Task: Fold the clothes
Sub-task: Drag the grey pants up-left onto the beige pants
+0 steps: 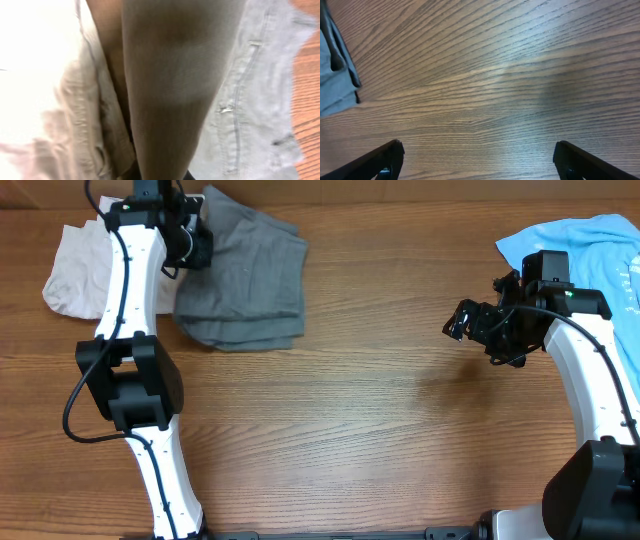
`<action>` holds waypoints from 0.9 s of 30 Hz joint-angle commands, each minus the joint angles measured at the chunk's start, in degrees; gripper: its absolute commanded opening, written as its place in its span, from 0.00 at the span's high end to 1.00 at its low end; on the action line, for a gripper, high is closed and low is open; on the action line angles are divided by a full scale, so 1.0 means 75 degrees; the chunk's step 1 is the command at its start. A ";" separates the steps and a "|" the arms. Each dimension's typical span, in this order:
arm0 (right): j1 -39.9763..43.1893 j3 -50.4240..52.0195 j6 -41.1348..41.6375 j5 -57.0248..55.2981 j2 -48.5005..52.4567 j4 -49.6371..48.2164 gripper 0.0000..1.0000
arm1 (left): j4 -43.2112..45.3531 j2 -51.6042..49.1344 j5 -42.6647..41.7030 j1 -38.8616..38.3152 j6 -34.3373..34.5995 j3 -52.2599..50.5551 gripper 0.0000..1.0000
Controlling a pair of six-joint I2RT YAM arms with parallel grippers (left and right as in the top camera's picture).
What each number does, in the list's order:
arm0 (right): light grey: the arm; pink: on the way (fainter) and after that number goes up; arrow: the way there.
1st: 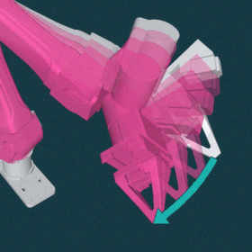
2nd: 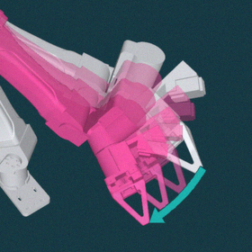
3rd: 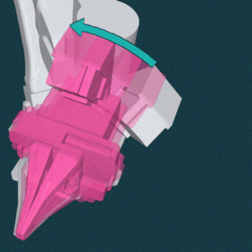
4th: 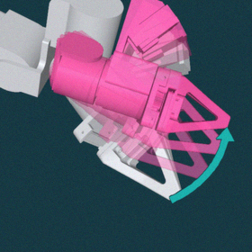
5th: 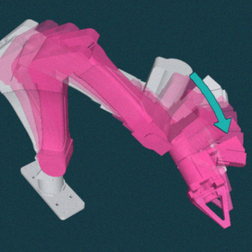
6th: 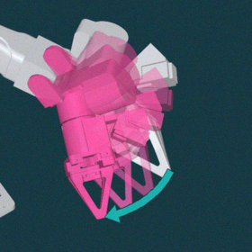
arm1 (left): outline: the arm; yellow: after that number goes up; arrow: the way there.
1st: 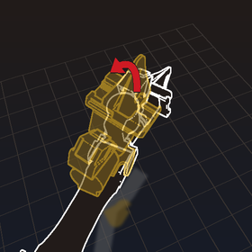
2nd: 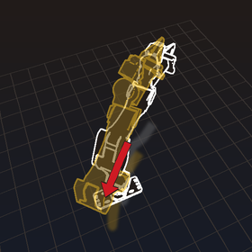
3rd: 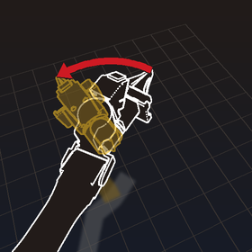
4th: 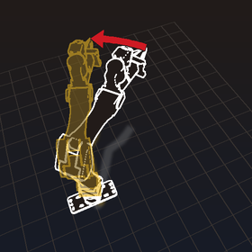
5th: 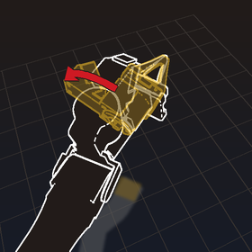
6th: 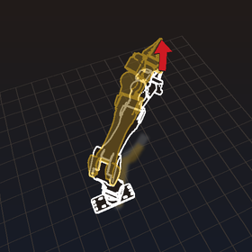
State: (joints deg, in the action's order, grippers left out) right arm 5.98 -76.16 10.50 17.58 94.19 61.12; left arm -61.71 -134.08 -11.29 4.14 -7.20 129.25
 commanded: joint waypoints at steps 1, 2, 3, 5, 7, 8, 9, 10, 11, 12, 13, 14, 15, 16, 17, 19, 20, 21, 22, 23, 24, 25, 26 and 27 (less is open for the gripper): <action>0.0020 -0.0012 -0.0009 -0.0023 -0.0029 -0.0029 0.00 | -0.0160 0.0015 -0.0108 -0.0003 0.0140 0.0656 0.96; 0.0020 -0.0012 -0.0009 -0.0023 -0.0029 -0.0029 0.00 | -0.0204 0.0015 -0.0102 -0.0003 0.0140 0.0752 0.96; 0.0020 -0.0009 -0.0009 -0.0023 -0.0029 -0.0029 0.00 | -0.0227 0.0015 -0.0099 -0.0003 0.0140 0.0845 0.96; 0.0020 -0.0009 -0.0009 -0.0023 -0.0029 -0.0029 0.00 | -0.0306 0.0015 -0.0035 -0.0003 0.0143 0.1075 0.96; 0.0020 -0.0009 -0.0009 -0.0023 -0.0029 -0.0029 0.00 | -0.0391 0.0015 0.0050 0.0032 0.0146 0.1326 0.96; 0.0020 -0.0009 -0.0009 -0.0023 -0.0029 -0.0029 0.00 | -0.0437 0.0015 0.0082 0.0058 0.0149 0.1445 0.96; 0.0020 -0.0009 -0.0009 -0.0023 -0.0029 -0.0029 0.00 | -0.0478 0.0015 0.0137 0.0085 0.0169 0.1550 0.96; 0.0020 -0.0009 -0.0009 -0.0023 -0.0029 -0.0029 0.00 | -0.0501 0.0015 0.0160 0.0108 0.0187 0.1647 0.96; 0.0020 -0.0009 -0.0009 -0.0023 -0.0029 -0.0029 0.00 | -0.0513 0.0015 0.0160 0.0143 0.0201 0.1731 0.96; 0.0020 -0.0012 -0.0009 -0.0023 -0.0029 -0.0029 0.00 | -0.0522 0.0015 0.0163 0.0163 0.0227 0.1810 0.96; 0.0020 -0.0009 -0.0006 -0.0023 -0.0029 -0.0029 0.00 | -0.0533 0.0015 0.0160 0.0195 0.0248 0.1897 0.96; 0.0020 -0.0009 -0.0009 -0.0023 -0.0029 -0.0029 0.00 | -0.0536 0.0015 0.0166 0.0219 0.0280 0.1967 0.96; 0.0020 -0.0009 -0.0009 -0.0023 -0.0029 -0.0029 0.00 | -0.0545 0.0015 0.0163 0.0245 0.0283 0.2040 0.96; 0.0020 -0.0009 -0.0009 -0.0023 -0.0029 -0.0029 0.00 | -0.0551 0.0015 0.0163 0.0271 0.0283 0.2110 0.96; 0.0020 -0.0009 -0.0009 -0.0023 -0.0029 -0.0029 0.00 | -0.0548 0.0015 0.0160 0.0297 0.0289 0.2168 0.96; 0.0020 -0.0009 -0.0009 -0.0023 -0.0029 -0.0029 0.00 | -0.0510 0.0015 0.0172 0.0353 0.0315 0.2247 0.96; 0.0020 -0.0009 -0.0009 -0.0023 -0.0029 -0.0029 0.00 | -0.0472 0.0015 0.0224 0.0396 0.0347 0.2247 0.96; 0.0020 -0.0009 -0.0009 -0.0020 -0.0029 -0.0029 0.00 | -0.0443 0.0015 0.0321 0.0434 0.0402 0.2247 0.96; 0.0020 -0.0012 -0.0009 -0.0023 -0.0029 -0.0029 0.00 | -0.0423 0.0015 0.0420 0.0475 0.0428 0.2247 0.96; 0.0020 -0.0009 -0.0009 -0.0023 -0.0029 -0.0029 0.00 | -0.0408 0.0015 0.0463 0.0527 0.0443 0.2247 0.96; 0.0020 -0.0009 -0.0006 -0.0023 -0.0029 -0.0029 0.00 | -0.0402 0.0015 0.0478 0.0586 0.0460 0.2247 0.96; 0.0020 -0.0009 -0.0009 -0.0023 -0.0029 -0.0029 0.00 | -0.0402 0.0017 0.0431 0.0664 0.0490 0.2247 0.96; 0.0020 -0.0009 -0.0006 -0.0023 -0.0029 -0.0029 0.00 | -0.0399 0.0020 0.0353 0.0723 0.0510 0.2247 0.96; 0.0020 -0.0009 -0.0009 -0.0023 -0.0029 -0.0029 0.00 | -0.0391 0.0020 0.0259 0.0781 0.0507 0.2247 0.96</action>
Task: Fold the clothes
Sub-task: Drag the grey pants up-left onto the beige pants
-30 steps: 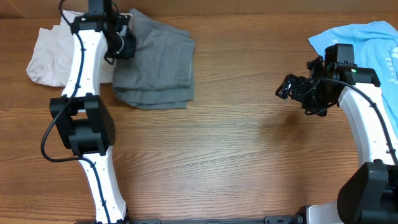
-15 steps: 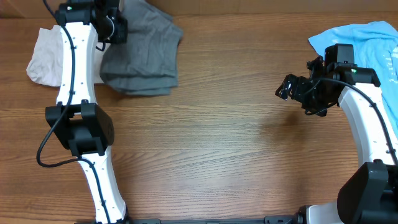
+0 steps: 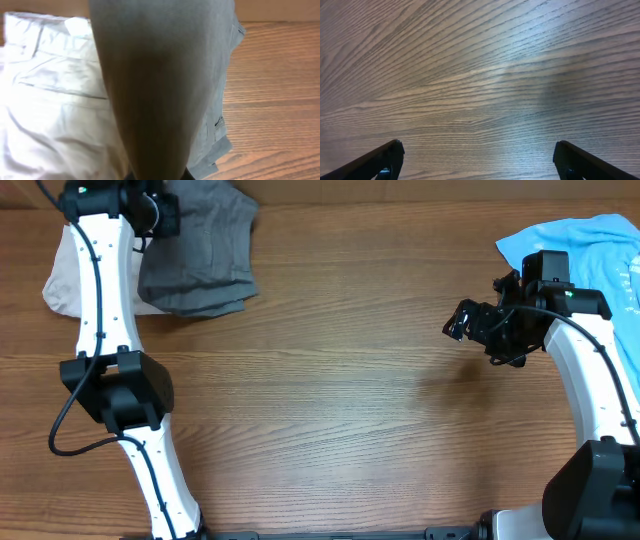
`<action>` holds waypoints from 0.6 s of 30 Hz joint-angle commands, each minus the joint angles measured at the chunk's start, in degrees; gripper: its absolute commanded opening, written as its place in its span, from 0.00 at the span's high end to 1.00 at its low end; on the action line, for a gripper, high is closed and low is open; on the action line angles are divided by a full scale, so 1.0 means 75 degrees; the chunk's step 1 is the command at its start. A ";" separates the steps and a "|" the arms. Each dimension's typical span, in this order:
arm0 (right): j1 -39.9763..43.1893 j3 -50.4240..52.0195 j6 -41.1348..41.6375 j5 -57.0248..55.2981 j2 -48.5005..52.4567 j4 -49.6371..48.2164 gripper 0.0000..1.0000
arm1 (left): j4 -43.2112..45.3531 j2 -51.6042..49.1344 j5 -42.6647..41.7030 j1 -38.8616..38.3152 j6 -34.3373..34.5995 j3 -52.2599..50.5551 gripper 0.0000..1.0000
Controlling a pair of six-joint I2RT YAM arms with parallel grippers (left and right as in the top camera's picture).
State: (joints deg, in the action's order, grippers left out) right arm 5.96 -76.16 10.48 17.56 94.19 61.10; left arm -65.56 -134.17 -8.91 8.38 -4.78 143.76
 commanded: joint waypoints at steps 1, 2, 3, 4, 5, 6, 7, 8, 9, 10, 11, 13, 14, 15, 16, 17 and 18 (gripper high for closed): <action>0.0023 -0.0012 -0.0003 -0.0020 -0.0029 -0.0026 0.00 | 0.0134 0.0032 -0.0128 0.0259 0.0184 0.0312 0.96; 0.0023 -0.0009 -0.0006 -0.0020 -0.0029 -0.0026 0.00 | 0.0146 0.0032 -0.0163 0.0300 0.0184 0.0312 0.96; 0.0023 -0.0012 -0.0006 -0.0020 -0.0029 -0.0026 0.00 | 0.0146 0.0032 -0.0160 0.0332 0.0184 0.0312 0.96; 0.0023 -0.0009 -0.0003 -0.0020 -0.0029 -0.0026 0.00 | 0.0146 0.0032 -0.0157 0.0353 0.0181 0.0318 0.96; 0.0023 -0.0009 -0.0006 -0.0020 -0.0029 -0.0026 0.00 | 0.0140 0.0032 -0.0152 0.0373 0.0134 0.0329 0.96; 0.0023 -0.0012 -0.0006 -0.0020 -0.0029 -0.0026 0.00 | 0.0125 0.0032 -0.0140 0.0388 0.0122 0.0353 0.96; 0.0023 -0.0009 -0.0003 -0.0020 -0.0029 -0.0026 0.00 | 0.0119 0.0032 -0.0131 0.0402 0.0117 0.0376 0.96; 0.0023 -0.0009 -0.0006 -0.0020 -0.0029 -0.0026 0.00 | 0.0108 0.0035 -0.0134 0.0428 0.0119 0.0420 0.96; 0.0023 -0.0012 -0.0006 -0.0020 -0.0029 -0.0026 0.00 | 0.0076 0.0035 -0.0140 0.0469 0.0125 0.0501 0.96; 0.0023 -0.0009 -0.0006 -0.0020 -0.0029 -0.0026 0.00 | 0.0070 0.0032 -0.0166 0.0487 0.0125 0.0551 0.96; 0.0023 -0.0009 -0.0003 -0.0020 -0.0029 -0.0026 0.00 | 0.0058 0.0035 -0.0163 0.0507 0.0125 0.0618 0.96; 0.0023 -0.0009 -0.0006 -0.0020 -0.0029 -0.0026 0.00 | -0.0006 0.0035 -0.0163 0.0539 0.0125 0.0810 0.96; 0.0023 -0.0009 -0.0006 -0.0020 -0.0029 -0.0026 0.00 | -0.0035 0.0035 -0.0160 0.0545 0.0122 0.0898 0.96; 0.0023 -0.0009 -0.0003 -0.0020 -0.0029 -0.0026 0.00 | -0.0076 0.0035 -0.0160 0.0548 0.0122 0.1000 0.96; 0.0023 -0.0009 -0.0006 -0.0020 -0.0029 -0.0026 0.00 | -0.0119 0.0035 -0.0166 0.0551 0.0125 0.1105 0.96; 0.0023 -0.0009 -0.0006 -0.0020 -0.0029 -0.0026 0.00 | -0.0152 0.0035 -0.0160 0.0551 0.0125 0.1209 0.96; 0.0023 -0.0009 -0.0003 -0.0020 -0.0029 -0.0026 0.00 | -0.0175 0.0035 -0.0157 0.0551 0.0122 0.1294 0.96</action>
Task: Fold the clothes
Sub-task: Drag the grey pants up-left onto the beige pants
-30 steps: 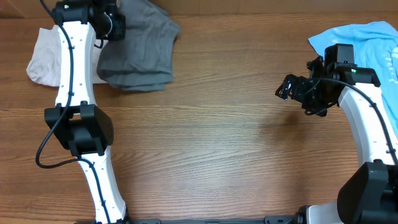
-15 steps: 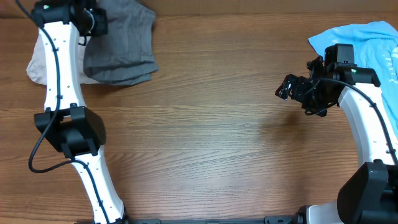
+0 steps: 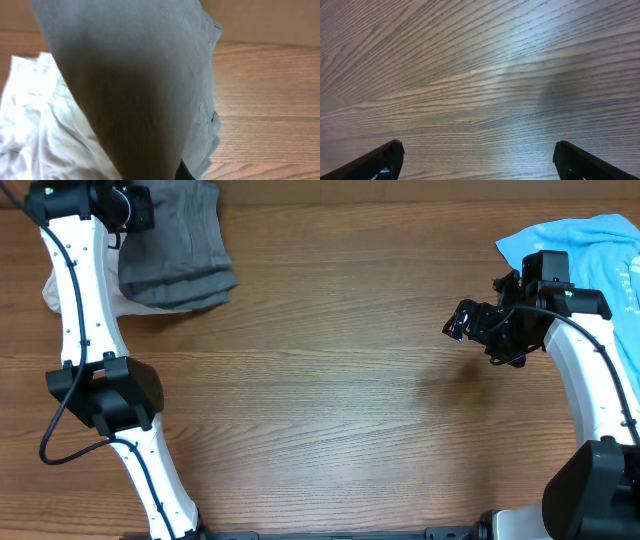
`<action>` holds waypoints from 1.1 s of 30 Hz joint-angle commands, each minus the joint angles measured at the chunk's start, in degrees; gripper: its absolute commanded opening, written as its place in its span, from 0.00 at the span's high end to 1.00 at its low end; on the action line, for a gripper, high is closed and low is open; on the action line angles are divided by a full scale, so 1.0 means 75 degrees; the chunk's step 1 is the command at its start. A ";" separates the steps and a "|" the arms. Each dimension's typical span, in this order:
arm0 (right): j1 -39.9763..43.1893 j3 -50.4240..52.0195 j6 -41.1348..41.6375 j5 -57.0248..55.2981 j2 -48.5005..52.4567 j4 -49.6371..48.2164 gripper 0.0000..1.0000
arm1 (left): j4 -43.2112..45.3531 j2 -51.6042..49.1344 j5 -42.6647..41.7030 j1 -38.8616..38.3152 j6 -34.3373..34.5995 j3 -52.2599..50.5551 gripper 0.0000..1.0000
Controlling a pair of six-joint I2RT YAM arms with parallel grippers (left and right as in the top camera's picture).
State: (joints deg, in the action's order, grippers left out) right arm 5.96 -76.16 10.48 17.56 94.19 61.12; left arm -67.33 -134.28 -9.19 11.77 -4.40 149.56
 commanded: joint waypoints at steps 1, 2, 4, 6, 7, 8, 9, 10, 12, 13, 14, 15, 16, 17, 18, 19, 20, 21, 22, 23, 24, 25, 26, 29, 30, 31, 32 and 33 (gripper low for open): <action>0.0023 -0.0009 -0.0006 -0.0020 -0.0029 -0.0029 0.00 | 0.0041 0.0050 -0.0117 0.0102 0.0073 0.0609 0.96; 0.0023 -0.0009 -0.0006 -0.0020 -0.0029 -0.0029 0.00 | 0.0032 0.0050 -0.0111 0.0108 0.0073 0.0659 0.96; 0.0023 -0.0009 -0.0006 -0.0020 -0.0029 -0.0029 0.00 | 0.0012 0.0050 -0.0064 0.0143 0.0070 0.0667 0.96; 0.0023 -0.0009 -0.0003 -0.0020 -0.0029 -0.0029 0.00 | -0.0055 0.0041 -0.0029 0.0187 0.0017 0.0635 0.96; 0.0023 -0.0009 -0.0006 -0.0020 -0.0029 -0.0029 0.00 | -0.0052 0.0038 -0.0032 0.0213 -0.0047 0.0577 0.96; 0.0023 -0.0009 -0.0006 -0.0020 -0.0029 -0.0029 0.00 | -0.0047 0.0038 -0.0029 0.0239 -0.0102 0.0533 0.96; 0.0023 -0.0009 -0.0006 -0.0020 -0.0029 -0.0029 0.00 | -0.0020 0.0029 -0.0029 0.0268 -0.0131 0.0478 0.96; 0.0023 -0.0012 -0.0003 -0.0020 -0.0029 -0.0029 0.00 | 0.0009 0.0012 -0.0029 0.0291 -0.0131 0.0437 0.96; 0.0023 -0.0009 -0.0006 -0.0020 -0.0029 -0.0029 0.00 | 0.0044 -0.0058 -0.0020 0.0358 -0.0204 0.0382 0.96; 0.0023 -0.0012 -0.0006 -0.0020 -0.0029 -0.0029 0.00 | 0.0087 -0.0117 0.0070 0.0399 -0.0248 0.0318 0.96; 0.0023 -0.0009 -0.0006 -0.0020 -0.0029 -0.0029 0.00 | 0.0099 -0.0172 0.0160 0.0443 -0.0268 0.0286 0.96; 0.0023 -0.0009 -0.0006 -0.0020 -0.0029 -0.0029 0.00 | 0.0102 -0.0271 0.0245 0.0495 -0.0303 0.0256 0.96; 0.0023 -0.0009 -0.0006 -0.0020 -0.0029 -0.0029 0.00 | 0.0099 -0.0379 0.0289 0.0557 -0.0329 0.0256 0.95; 0.0023 -0.0012 -0.0006 -0.0020 -0.0029 -0.0029 0.00 | 0.0096 -0.0513 0.0286 0.0624 -0.0379 0.0256 0.95; 0.0023 -0.0012 -0.0006 -0.0020 -0.0029 -0.0029 0.00 | 0.0096 -0.0662 0.0283 0.0705 -0.0388 0.0256 0.94; 0.0023 -0.0009 -0.0006 -0.0020 -0.0029 -0.0029 0.00 | 0.0096 -0.0845 0.0280 0.0804 -0.0385 0.0256 0.92; 0.0023 -0.0009 -0.0006 -0.0020 -0.0029 -0.0029 0.00 | 0.0070 -0.1011 0.0280 0.0892 -0.0385 0.0256 0.90; 0.0023 -0.0009 -0.0006 -0.0020 -0.0029 -0.0029 0.00 | 0.0020 -0.1174 0.0283 0.0988 -0.0385 0.0256 0.87; 0.0023 -0.0009 -0.0003 -0.0020 -0.0029 -0.0029 0.00 | -0.0041 -0.1343 0.0283 0.1087 -0.0385 0.0256 0.82; 0.0023 -0.0009 -0.0006 -0.0020 -0.0029 -0.0029 0.00 | -0.0154 -0.1536 0.0277 0.1201 -0.0373 0.0256 0.69; 0.0023 -0.0009 -0.0006 -0.0020 -0.0029 -0.0029 0.00 | -0.0248 -0.1682 0.0277 0.1294 -0.0376 0.0256 0.63; 0.0023 -0.0009 -0.0006 -0.0020 -0.0029 -0.0029 0.00 | -0.0332 -0.1824 0.0277 0.1378 -0.0370 0.0256 0.58; 0.0023 -0.0012 -0.0006 -0.0020 -0.0029 -0.0029 0.00 | -0.0417 -0.1947 0.0277 0.1460 -0.0312 0.0256 0.48; 0.0023 -0.0009 -0.0006 -0.0020 -0.0029 -0.0029 0.00 | -0.0676 -0.2174 0.0073 0.1676 -0.0236 0.0256 0.00; 0.0023 -0.0009 -0.0006 -0.0020 -0.0029 -0.0029 0.00 | -0.0743 -0.2183 -0.0012 0.1734 -0.0227 0.0256 0.00; 0.0023 -0.0009 -0.0006 -0.0020 -0.0029 -0.0029 0.00 | -0.0772 -0.2183 -0.0073 0.1795 -0.0146 0.0256 0.00; 0.0023 -0.0009 -0.0006 -0.0020 -0.0029 -0.0029 0.00 | -0.0793 -0.2145 -0.0152 0.1848 -0.0064 0.0277 0.00; 0.0023 -0.0009 -0.0006 -0.0020 -0.0029 -0.0029 0.00 | -0.0796 -0.2113 -0.0251 0.1897 -0.0017 0.0286 0.00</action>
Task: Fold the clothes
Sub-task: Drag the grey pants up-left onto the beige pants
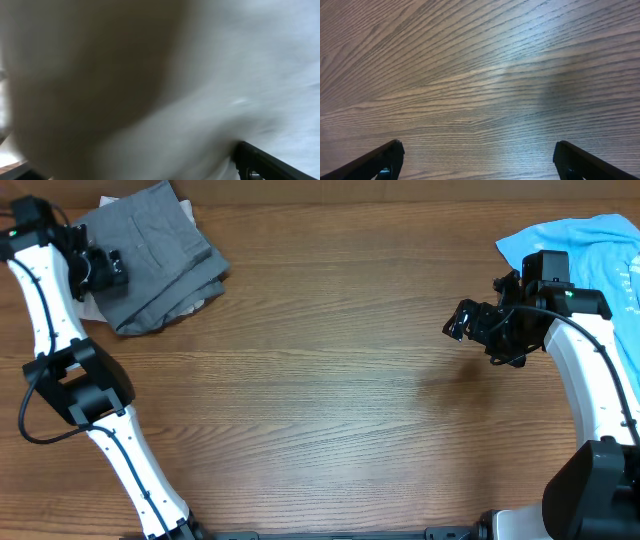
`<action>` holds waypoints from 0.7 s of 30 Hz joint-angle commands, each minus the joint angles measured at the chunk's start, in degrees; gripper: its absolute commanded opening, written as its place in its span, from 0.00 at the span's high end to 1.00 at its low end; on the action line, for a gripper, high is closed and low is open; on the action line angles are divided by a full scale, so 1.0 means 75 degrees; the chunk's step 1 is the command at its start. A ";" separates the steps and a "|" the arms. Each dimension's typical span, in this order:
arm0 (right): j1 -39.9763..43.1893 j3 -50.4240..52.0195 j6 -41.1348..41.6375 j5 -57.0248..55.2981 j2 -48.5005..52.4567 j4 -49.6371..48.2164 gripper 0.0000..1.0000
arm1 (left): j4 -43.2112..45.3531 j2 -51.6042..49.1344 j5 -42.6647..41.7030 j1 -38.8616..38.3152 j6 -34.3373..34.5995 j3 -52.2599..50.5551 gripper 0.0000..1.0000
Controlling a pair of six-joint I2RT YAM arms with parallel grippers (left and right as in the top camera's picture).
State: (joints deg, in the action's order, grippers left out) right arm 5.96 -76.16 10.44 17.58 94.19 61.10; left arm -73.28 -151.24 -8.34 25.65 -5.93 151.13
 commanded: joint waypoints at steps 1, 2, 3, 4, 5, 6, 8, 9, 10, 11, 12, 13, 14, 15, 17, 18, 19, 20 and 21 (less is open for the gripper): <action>0.0023 -0.0012 0.0000 -0.0023 -0.0029 -0.0026 0.00 | -0.0003 0.0221 -0.0493 0.0093 0.0236 0.0093 0.00; 0.0023 -0.0012 0.0000 -0.0023 -0.0029 -0.0026 0.00 | 0.0012 0.0283 -0.0635 0.0131 0.0256 0.0093 0.00; 0.0023 -0.0009 0.0000 -0.0023 -0.0029 -0.0026 0.00 | 0.0038 0.0364 -0.0766 0.0163 0.0256 0.0093 0.00; 0.0023 -0.0012 0.0000 -0.0023 -0.0029 -0.0026 0.00 | 0.0076 0.0443 -0.0860 0.0187 0.0254 0.0096 0.00; 0.0023 -0.0009 0.0000 -0.0023 -0.0029 -0.0026 0.00 | 0.0128 0.0536 -0.0895 0.0198 0.0254 0.0099 0.00; 0.0023 -0.0012 0.0000 -0.0023 -0.0029 -0.0026 0.00 | 0.0189 0.0615 -0.0886 0.0198 0.0242 0.0102 0.00; 0.0023 -0.0009 0.0000 -0.0023 -0.0029 -0.0026 0.00 | 0.0358 0.0731 -0.0874 0.0189 0.0154 0.0102 0.00; 0.0023 -0.0009 0.0000 -0.0023 -0.0029 -0.0026 0.00 | 0.0484 0.0775 -0.0871 0.0187 0.0154 0.0102 0.00; 0.0023 -0.0012 0.0003 -0.0023 -0.0029 -0.0026 0.00 | 0.0609 0.0784 -0.0871 0.0178 0.0160 0.0102 0.00; 0.0023 -0.0009 0.0000 -0.0023 -0.0029 -0.0026 0.00 | 0.0734 0.0784 -0.0874 0.0175 0.0166 0.0102 0.00; 0.0023 -0.0009 0.0000 -0.0023 -0.0029 -0.0026 0.00 | 0.0828 0.0781 -0.0880 0.0178 0.0178 0.0102 0.00; 0.0023 -0.0012 0.0000 -0.0023 -0.0029 -0.0026 0.00 | 0.0901 0.0769 -0.0874 0.0178 0.0181 0.0099 0.00; 0.0023 -0.0009 0.0000 -0.0023 -0.0029 -0.0026 0.00 | 0.1005 0.0720 -0.0819 0.0178 0.0169 0.0099 0.00; 0.0023 -0.0012 0.0003 -0.0023 -0.0029 -0.0026 0.00 | 0.1070 0.0697 -0.0784 0.0178 0.0169 0.0099 0.00; 0.0023 -0.0009 0.0000 -0.0023 -0.0029 -0.0026 0.00 | 0.1244 0.0618 -0.0632 0.0184 0.0169 0.0096 0.00; 0.0023 -0.0009 0.0003 -0.0023 -0.0029 -0.0026 0.00 | 0.1332 0.0574 -0.0635 0.0187 0.0166 0.0096 0.01; 0.0023 -0.0012 0.0000 -0.0023 -0.0029 -0.0026 0.00 | 0.1419 0.0562 -0.0638 0.0187 0.0166 0.0093 0.02; 0.0023 -0.0012 0.0000 -0.0023 -0.0029 -0.0026 0.00 | 0.1515 0.0519 -0.0641 0.0184 0.0169 0.0085 0.02; 0.0023 -0.0009 0.0000 -0.0023 -0.0029 -0.0026 0.00 | 0.1580 0.0498 -0.0676 0.0184 0.0195 0.0085 0.03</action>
State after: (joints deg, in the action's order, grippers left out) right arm 5.96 -76.16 10.48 17.58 94.19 61.10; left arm -62.33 -148.18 -13.43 26.89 -4.78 151.13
